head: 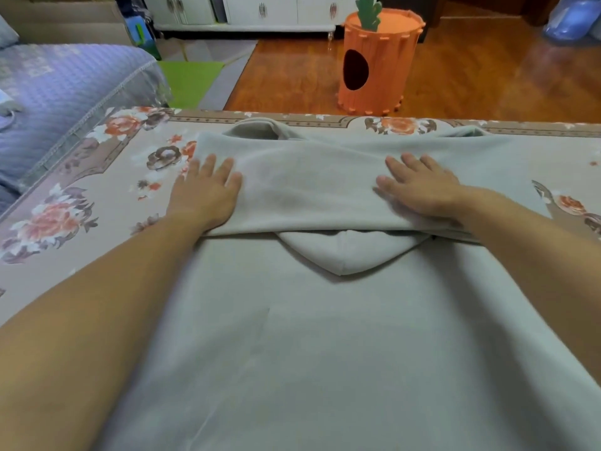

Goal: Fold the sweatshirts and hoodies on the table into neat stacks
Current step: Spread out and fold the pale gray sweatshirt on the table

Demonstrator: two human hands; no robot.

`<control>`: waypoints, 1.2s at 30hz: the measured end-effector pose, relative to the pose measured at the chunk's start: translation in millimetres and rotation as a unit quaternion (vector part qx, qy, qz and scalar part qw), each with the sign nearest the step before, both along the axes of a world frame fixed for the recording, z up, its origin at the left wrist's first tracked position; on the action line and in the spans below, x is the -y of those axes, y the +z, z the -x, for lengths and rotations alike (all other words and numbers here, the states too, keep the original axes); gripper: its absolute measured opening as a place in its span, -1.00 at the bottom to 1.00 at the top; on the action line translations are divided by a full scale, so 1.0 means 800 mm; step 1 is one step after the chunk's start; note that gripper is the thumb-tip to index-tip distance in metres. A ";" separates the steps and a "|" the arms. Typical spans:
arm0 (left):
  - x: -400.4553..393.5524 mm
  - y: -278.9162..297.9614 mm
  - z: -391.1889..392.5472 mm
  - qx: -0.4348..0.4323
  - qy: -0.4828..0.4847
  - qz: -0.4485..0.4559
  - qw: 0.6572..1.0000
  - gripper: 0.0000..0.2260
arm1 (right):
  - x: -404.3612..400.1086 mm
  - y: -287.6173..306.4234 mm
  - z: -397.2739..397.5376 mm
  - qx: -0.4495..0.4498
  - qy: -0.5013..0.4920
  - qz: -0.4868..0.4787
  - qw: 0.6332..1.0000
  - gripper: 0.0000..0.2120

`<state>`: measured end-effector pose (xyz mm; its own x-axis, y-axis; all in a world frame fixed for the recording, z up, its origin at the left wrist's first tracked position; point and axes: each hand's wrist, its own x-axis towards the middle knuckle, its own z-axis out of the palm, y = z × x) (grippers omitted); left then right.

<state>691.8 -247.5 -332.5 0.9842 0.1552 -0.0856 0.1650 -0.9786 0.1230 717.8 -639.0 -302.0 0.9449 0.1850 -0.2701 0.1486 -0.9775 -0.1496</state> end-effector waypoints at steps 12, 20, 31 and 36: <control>0.040 0.033 0.055 -0.081 0.049 -0.025 0.995 -0.47 | 0.002 -0.003 0.041 0.079 -0.088 0.042 0.992 -0.38; 0.041 0.028 0.343 -0.114 -0.057 -0.019 0.992 -0.45 | 0.002 0.012 0.188 0.140 0.024 0.012 0.990 -0.39; 0.027 0.057 0.475 -0.062 0.178 0.007 0.982 -0.33 | 0.102 0.010 0.335 0.074 -0.085 0.030 0.993 -0.40; 0.004 0.075 0.487 -0.095 0.241 0.102 0.960 -0.44 | 0.096 0.000 0.352 0.061 -0.065 0.033 0.995 -0.44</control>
<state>302.1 -250.3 -272.4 0.7655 0.5497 -0.3344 0.6316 -0.7412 0.2274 435.9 -715.4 -302.1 0.9861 0.0440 -0.1601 0.0327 -0.9968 -0.0724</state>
